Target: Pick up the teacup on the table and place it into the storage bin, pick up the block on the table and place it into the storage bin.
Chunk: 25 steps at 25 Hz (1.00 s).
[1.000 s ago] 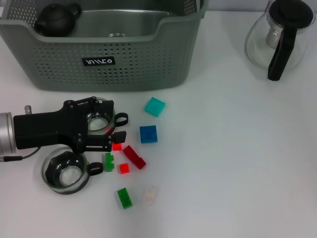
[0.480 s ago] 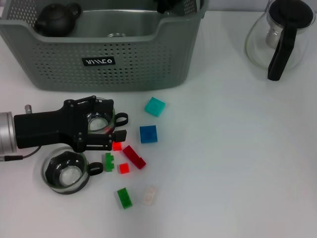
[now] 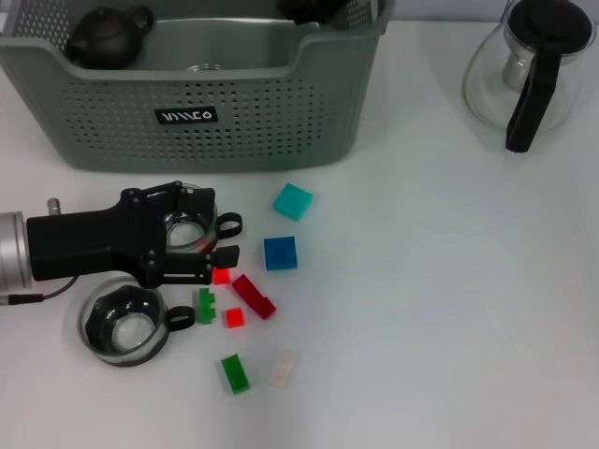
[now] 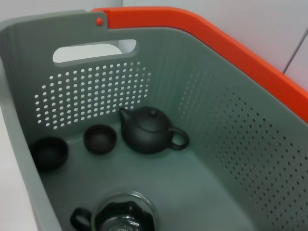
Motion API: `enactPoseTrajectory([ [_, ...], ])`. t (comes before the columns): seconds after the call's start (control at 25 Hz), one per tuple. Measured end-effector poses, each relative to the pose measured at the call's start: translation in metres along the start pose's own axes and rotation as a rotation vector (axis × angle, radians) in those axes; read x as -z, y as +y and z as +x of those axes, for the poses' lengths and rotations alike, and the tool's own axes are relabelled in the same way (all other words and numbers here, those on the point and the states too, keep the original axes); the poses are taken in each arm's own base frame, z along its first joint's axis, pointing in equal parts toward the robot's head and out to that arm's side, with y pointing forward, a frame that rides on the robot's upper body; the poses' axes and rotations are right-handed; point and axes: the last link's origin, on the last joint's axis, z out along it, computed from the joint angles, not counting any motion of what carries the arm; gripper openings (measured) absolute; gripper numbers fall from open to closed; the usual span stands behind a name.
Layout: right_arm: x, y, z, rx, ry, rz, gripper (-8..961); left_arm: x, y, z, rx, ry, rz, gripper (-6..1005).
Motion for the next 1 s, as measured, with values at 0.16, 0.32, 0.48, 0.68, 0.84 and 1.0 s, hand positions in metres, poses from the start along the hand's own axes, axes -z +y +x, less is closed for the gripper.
enactPoseTrajectory([
  [0.16,0.009,-0.003,-0.007,0.015,-0.038,0.017,487,0.0,0.0,-0.001,0.001,0.0,0.0,905],
  [0.32,0.033,-0.005,-0.021,0.02,-0.137,0.038,574,0.003,0.0,-0.001,0.002,-0.003,0.004,905],
  [0.48,0.068,-0.002,-0.027,-0.014,-0.279,0.021,596,0.006,-0.001,0.0,0.005,0.0,0.011,905],
  [0.68,0.123,0.026,-0.012,0.015,-0.446,-0.087,624,0.017,-0.004,0.004,0.007,0.037,0.037,904],
  [0.84,0.141,0.05,0.013,0.035,-0.518,-0.235,781,0.023,-0.006,0.007,0.0,0.044,0.045,904],
  [1.0,0.156,0.072,0.051,0.045,-0.603,-0.378,918,0.034,-0.007,0.012,-0.024,0.004,0.033,904],
])
